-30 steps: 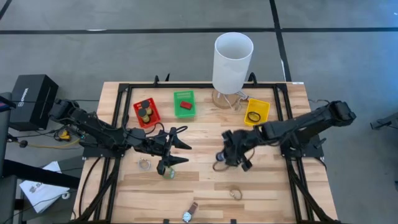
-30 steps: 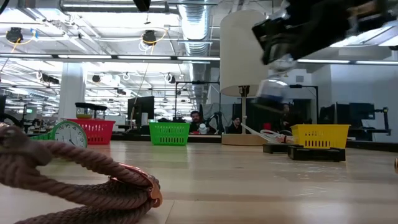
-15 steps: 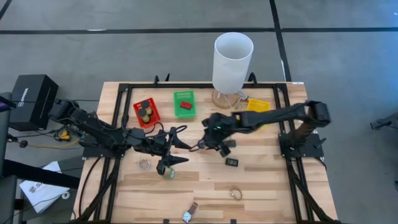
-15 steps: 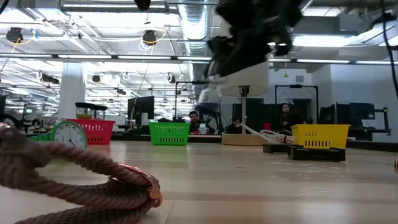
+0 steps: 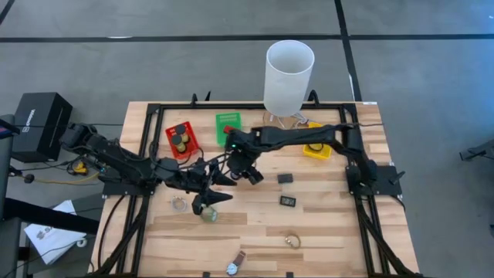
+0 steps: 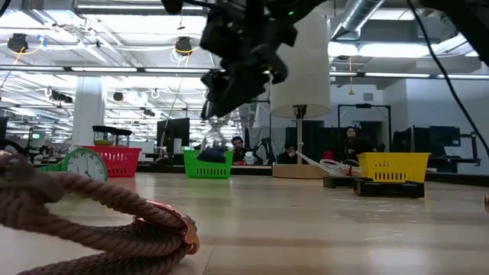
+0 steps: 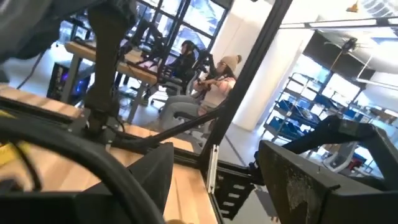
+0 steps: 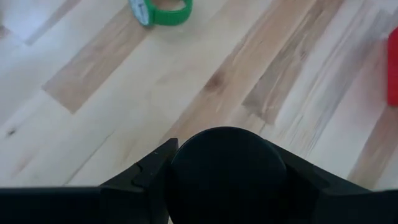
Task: Pick & Place Office items
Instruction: Put the blue hourglass into the orange bin
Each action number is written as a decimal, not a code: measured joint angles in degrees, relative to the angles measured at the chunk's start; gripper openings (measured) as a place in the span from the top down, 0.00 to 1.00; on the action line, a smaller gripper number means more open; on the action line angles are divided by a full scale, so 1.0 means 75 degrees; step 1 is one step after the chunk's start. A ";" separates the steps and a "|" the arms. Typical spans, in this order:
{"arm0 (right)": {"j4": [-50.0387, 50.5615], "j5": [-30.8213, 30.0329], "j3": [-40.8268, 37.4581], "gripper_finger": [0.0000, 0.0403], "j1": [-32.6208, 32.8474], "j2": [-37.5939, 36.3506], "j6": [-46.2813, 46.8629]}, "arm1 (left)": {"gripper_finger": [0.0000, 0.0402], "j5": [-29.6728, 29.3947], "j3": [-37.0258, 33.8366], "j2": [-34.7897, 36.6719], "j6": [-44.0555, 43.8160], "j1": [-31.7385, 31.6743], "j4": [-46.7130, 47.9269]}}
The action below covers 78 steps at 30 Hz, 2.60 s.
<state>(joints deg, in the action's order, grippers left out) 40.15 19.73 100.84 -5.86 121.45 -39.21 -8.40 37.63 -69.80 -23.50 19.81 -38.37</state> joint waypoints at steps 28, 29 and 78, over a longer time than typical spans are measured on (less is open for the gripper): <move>0.0587 0.0391 0.0860 0.49 -0.0084 0.0965 -0.0177 | 0.42 -0.1769 -0.1390 0.3222 0.0072 0.0006 0.2777; 0.0638 0.0390 0.0860 0.50 -0.0085 0.0966 -0.0177 | 0.42 -0.1769 -0.1390 0.3220 0.0072 0.0006 0.2763; 0.6379 -0.0231 0.4167 0.24 -0.0508 0.0940 0.0625 | 0.42 -0.2123 -0.1390 0.3715 0.0678 0.0006 0.2355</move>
<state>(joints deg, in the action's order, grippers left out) 88.00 18.00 132.09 -9.67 128.50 -34.52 -24.33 27.20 -41.93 -18.41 19.86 -20.71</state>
